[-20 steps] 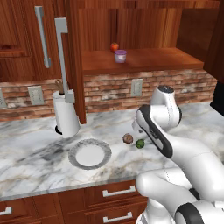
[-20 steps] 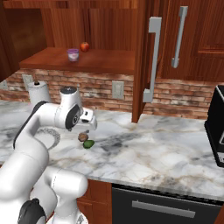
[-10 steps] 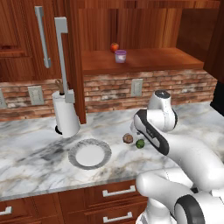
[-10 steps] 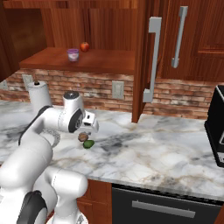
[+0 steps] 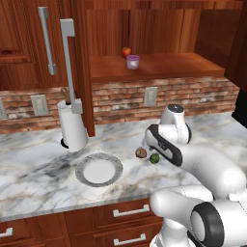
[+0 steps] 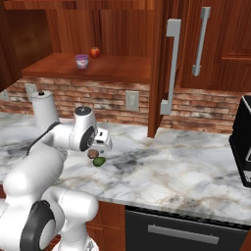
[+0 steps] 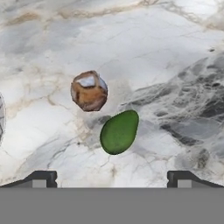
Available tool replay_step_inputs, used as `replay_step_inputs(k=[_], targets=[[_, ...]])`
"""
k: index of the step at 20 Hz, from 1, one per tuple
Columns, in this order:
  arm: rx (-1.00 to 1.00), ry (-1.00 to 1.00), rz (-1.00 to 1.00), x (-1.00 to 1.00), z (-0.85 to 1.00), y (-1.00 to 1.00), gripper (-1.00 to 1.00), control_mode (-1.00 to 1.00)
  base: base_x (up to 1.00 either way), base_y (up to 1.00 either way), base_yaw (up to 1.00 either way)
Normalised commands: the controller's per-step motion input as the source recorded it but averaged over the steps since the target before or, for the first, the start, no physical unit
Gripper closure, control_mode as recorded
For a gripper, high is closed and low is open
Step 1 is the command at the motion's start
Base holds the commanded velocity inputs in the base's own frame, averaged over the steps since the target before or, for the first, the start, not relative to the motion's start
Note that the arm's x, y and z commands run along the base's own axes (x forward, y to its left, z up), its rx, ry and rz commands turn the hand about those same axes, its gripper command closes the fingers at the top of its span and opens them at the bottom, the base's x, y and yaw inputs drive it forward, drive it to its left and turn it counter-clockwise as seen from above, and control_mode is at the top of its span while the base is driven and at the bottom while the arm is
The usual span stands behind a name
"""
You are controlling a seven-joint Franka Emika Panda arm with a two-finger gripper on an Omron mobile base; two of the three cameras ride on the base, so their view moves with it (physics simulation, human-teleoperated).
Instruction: Pick the avocado and bread from the counter and place them on the plate. Then pick the jam from the cabinet and place it next to the plate. Lastly close the cabinet door.
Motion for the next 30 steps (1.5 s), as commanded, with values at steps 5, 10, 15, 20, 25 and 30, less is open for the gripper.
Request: replay_step_inputs(k=[5,10,15,20,25,30], targets=[[0.0,0.0,0.0,0.06,-0.23,0.0,-1.0,-1.0,0.0,0.0,0.0],[0.0,0.0,0.0,0.02,-0.27,0.0,-1.0,-1.0,0.0,0.0,0.0],[0.0,0.0,0.0,0.0,-0.3,0.0,-1.0,-1.0,0.0,0.0,0.0],[0.0,0.0,0.0,0.01,-0.29,0.0,-1.0,-1.0,0.0,0.0,0.0],[0.0,0.0,0.0,0.13,-0.27,0.0,-1.0,-1.0,0.0,0.0,0.0],[0.0,0.0,0.0,0.2,-0.21,0.0,-1.0,-1.0,0.0,0.0,0.0]])
